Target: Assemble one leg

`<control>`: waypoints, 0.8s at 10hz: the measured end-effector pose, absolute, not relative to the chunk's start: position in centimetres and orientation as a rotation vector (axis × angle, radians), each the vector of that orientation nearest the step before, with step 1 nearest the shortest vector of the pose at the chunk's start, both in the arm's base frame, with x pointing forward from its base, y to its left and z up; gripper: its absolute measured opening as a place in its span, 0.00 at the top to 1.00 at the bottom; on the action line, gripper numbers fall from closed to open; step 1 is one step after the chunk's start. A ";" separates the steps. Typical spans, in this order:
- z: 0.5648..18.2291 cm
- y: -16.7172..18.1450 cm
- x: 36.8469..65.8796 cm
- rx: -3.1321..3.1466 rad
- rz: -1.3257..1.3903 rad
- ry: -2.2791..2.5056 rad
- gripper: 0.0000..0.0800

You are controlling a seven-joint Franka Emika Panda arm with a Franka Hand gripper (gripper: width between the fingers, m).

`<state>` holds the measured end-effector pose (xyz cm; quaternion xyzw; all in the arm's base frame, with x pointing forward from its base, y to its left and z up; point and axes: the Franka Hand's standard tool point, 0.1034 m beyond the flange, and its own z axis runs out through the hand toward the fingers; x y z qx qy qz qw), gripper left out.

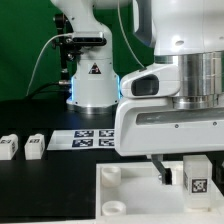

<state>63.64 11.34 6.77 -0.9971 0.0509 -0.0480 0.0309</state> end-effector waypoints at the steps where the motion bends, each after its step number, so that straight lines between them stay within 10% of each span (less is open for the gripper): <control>1: 6.8 11.4 63.6 -3.061 -0.144 0.239 0.53; 8: 6.6 11.1 63.3 -2.599 -0.036 1.625 0.64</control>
Offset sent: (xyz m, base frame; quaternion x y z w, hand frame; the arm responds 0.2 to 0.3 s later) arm 0.0000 0.0000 0.0000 0.0000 0.0000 0.2667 0.9638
